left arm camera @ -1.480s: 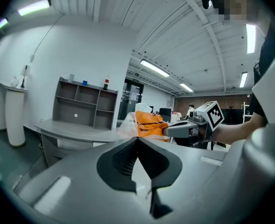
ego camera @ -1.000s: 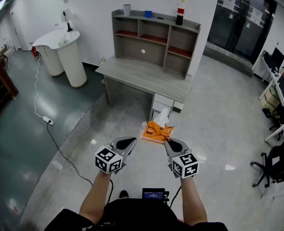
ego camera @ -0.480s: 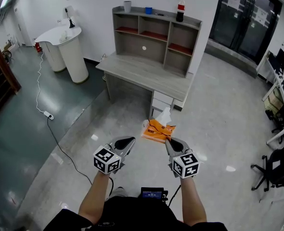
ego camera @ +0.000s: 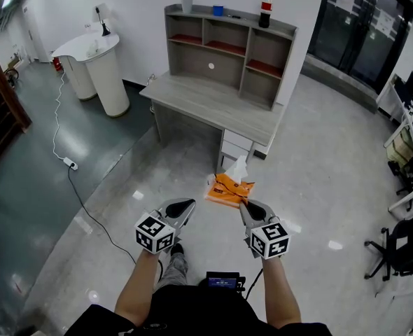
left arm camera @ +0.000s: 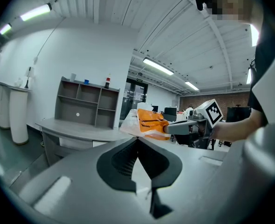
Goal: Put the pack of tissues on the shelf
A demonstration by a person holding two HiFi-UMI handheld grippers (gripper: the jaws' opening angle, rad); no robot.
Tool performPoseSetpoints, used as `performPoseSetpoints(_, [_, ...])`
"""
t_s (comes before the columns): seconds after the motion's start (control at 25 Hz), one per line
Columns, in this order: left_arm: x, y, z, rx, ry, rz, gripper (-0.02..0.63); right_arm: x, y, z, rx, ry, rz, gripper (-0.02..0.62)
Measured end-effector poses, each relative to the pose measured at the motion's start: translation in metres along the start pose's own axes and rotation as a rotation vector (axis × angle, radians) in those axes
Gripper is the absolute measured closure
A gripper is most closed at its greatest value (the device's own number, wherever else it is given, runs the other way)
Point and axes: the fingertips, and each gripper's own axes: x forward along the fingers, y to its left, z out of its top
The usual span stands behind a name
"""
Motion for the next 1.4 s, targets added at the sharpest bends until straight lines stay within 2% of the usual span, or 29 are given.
performPoseSetpoints(0.4, [0.023,0.043,0.002,-0.022,-0.001,-0.016,0.603,0.039,-0.019,0.006,0.000,0.021,-0.023,0.589])
performPoseSetpoints(0.8, [0.049,0.126,0.019,-0.031,0.026,-0.047,0.603,0.115,-0.036,0.029,0.022,0.034,-0.058,0.589])
performPoseSetpoints(1.4, [0.081,0.231,0.041,-0.007,0.047,-0.152,0.603,0.215,-0.051,0.059,0.051,0.027,-0.157,0.589])
